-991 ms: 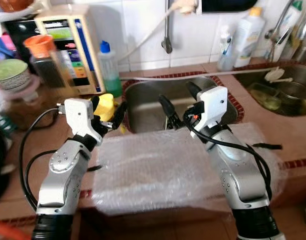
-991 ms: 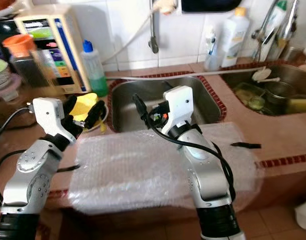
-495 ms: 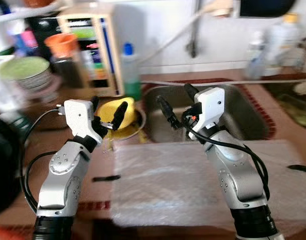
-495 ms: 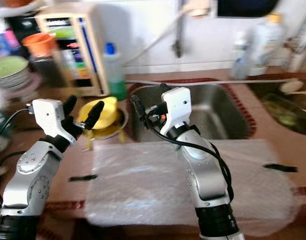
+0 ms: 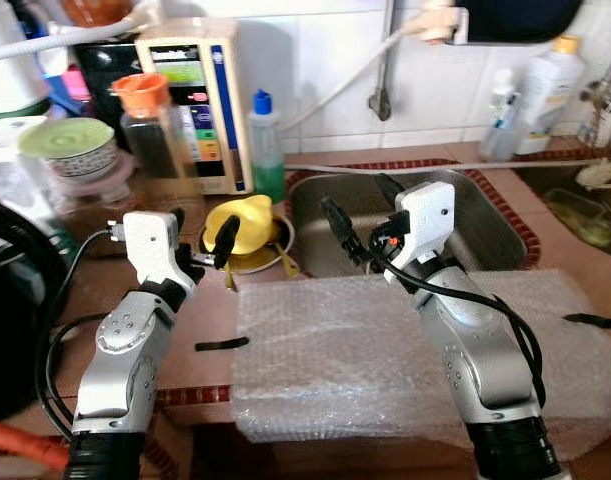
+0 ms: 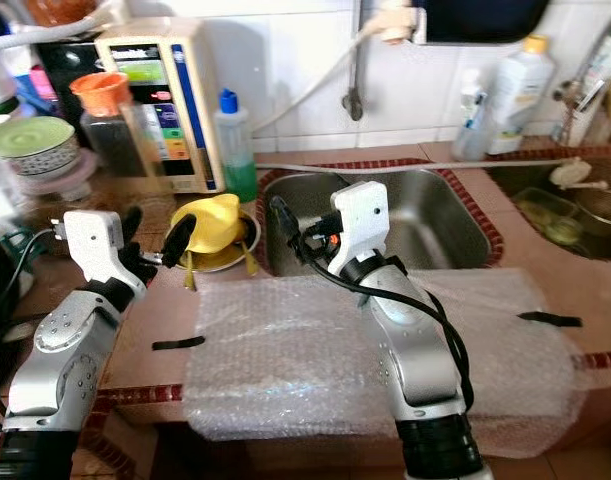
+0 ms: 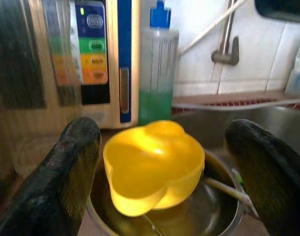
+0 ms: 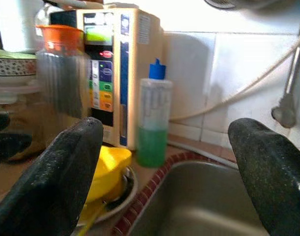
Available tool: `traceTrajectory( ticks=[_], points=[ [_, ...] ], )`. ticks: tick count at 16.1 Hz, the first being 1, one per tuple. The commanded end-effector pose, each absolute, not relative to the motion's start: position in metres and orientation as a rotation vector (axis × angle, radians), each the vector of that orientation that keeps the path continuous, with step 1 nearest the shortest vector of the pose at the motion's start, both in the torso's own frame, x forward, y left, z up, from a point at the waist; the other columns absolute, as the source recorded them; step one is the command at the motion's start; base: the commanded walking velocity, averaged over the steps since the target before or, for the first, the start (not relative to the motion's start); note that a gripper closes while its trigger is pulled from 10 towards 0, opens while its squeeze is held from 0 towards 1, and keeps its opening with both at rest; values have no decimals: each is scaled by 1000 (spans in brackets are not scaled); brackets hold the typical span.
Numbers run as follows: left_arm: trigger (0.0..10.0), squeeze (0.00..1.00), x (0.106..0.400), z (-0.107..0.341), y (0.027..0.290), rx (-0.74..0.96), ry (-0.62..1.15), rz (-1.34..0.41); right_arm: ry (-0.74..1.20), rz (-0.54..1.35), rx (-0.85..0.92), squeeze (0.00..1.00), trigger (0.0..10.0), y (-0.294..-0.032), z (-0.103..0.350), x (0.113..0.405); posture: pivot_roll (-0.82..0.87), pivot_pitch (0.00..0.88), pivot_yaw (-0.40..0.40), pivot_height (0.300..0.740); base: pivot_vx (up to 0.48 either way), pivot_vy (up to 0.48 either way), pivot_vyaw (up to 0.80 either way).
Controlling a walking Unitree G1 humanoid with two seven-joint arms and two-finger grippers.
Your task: Kitchen organization
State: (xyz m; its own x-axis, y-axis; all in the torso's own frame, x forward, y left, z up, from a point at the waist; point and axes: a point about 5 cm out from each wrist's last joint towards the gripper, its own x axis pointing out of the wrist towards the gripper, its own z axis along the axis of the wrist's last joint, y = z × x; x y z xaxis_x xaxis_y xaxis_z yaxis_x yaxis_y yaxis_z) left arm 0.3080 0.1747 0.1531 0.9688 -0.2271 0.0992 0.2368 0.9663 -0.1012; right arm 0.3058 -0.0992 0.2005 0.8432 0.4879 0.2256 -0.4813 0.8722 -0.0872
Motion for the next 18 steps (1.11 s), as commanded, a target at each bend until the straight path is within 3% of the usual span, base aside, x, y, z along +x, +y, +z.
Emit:
traceTrajectory(
  ticks=[1, 15, 18],
  points=[
    [10000, 0, 310, 155, 180, -99, -94, -211, -260, 514, -24, 0, 10000, -98, 204, 305, -212, 22, 74, 740, 0, 0, 0],
    [10000, 0, 334, 148, 163, -127, -21, -232, -237, 567, -37, 0, 10000, -91, 202, 302, -222, 23, 77, 740, 0, 0, 0],
    [10000, 0, 346, 152, 156, -136, -14, -248, -102, 647, -105, 0, 10000, -85, 189, 295, -239, 26, 78, 740, 0, 0, 0]
  ],
)
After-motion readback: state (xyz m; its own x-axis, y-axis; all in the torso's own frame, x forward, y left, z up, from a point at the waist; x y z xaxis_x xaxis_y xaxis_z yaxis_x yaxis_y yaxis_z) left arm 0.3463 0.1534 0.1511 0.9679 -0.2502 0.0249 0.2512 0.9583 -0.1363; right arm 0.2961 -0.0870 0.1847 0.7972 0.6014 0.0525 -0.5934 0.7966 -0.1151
